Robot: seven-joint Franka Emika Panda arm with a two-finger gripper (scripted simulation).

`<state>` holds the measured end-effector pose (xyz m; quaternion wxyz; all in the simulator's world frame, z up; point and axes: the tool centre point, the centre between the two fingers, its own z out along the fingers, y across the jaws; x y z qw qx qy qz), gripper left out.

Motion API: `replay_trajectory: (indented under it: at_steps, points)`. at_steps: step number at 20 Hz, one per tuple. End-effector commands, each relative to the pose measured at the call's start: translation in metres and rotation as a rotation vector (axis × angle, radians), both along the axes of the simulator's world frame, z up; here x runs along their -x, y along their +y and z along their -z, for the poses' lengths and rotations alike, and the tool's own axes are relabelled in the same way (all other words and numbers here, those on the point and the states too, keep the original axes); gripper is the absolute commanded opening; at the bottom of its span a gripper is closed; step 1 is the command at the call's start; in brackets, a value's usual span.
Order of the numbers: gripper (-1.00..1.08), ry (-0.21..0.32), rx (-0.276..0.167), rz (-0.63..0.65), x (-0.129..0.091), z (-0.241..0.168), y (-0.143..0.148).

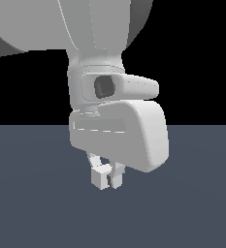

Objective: Plug the charger into the wall socket.

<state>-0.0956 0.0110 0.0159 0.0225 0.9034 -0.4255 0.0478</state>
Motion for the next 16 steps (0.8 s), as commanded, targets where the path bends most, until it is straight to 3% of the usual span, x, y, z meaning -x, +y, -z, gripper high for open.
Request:
replay_trajectory:
  at_steps: [1,16]
  points:
    - [-1.0,-0.001,0.0,-0.025,-0.002,-0.004,-0.002]
    - [-1.0,-0.002,0.004,-0.34,-0.032,-0.044,-0.021]
